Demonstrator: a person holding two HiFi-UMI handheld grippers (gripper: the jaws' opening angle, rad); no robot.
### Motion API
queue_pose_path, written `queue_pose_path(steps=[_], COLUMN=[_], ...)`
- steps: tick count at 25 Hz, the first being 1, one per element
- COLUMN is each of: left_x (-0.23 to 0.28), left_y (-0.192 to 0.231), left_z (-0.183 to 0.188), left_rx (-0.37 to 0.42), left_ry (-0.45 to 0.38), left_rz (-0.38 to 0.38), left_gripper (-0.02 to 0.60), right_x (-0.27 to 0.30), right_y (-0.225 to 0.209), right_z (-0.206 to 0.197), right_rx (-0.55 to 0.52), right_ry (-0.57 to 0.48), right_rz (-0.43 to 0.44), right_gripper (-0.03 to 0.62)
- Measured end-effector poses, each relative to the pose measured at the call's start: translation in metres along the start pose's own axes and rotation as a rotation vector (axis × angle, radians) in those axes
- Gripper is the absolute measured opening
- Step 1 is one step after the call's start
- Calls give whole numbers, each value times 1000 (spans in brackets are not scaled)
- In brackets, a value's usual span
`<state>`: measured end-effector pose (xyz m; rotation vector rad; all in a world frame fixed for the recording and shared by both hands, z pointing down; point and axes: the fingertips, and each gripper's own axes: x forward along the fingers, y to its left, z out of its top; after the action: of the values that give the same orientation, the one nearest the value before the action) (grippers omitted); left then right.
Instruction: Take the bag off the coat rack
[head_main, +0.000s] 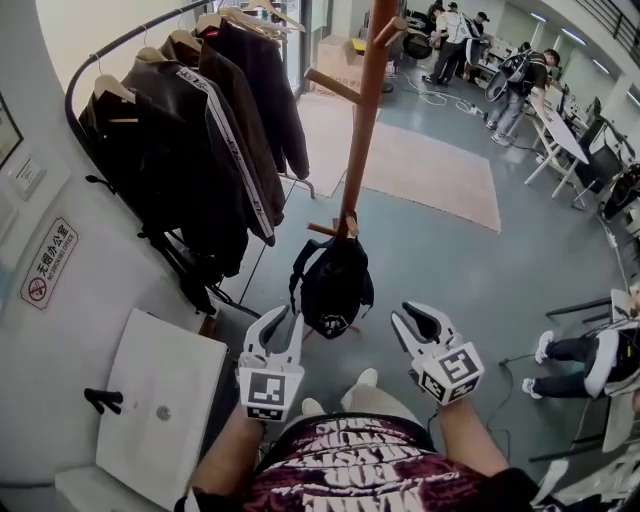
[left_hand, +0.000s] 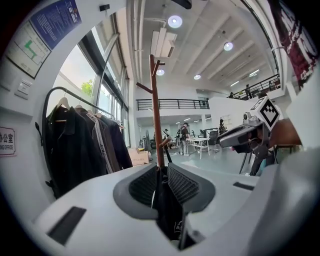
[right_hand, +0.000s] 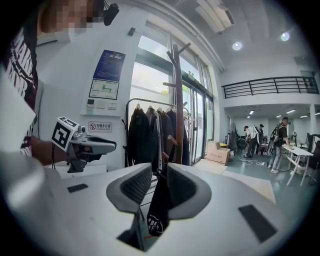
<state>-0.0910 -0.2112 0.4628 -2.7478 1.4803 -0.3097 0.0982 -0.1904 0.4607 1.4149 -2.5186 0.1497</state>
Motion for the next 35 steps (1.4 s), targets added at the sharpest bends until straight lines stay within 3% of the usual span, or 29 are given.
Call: queue_pose_path(steps=[10, 15, 22, 24, 28, 35], left_x=[18, 33, 72, 86, 115, 159], left_y=[22, 36, 37, 34, 21, 10], left_z=[-7, 5, -3, -7, -22, -38], left_rx=[6, -54, -130, -108, 9, 6], left_ry=[42, -21, -13, 14, 91, 134], left_rz=[42, 88, 57, 44, 7, -40], left_gripper=[67, 66, 61, 57, 58, 64], right_x=[45, 75, 117, 126, 142, 172], right_y=[-6, -21, -41, -45, -55, -74], right_z=[-8, -11, -11, -11, -13, -31], right_rx=[18, 34, 29, 27, 22, 48], right_ry=[21, 35, 55, 60, 68, 98], right_rz=[61, 92, 124, 133, 149, 160], right_gripper=[104, 104, 104, 104, 104, 104])
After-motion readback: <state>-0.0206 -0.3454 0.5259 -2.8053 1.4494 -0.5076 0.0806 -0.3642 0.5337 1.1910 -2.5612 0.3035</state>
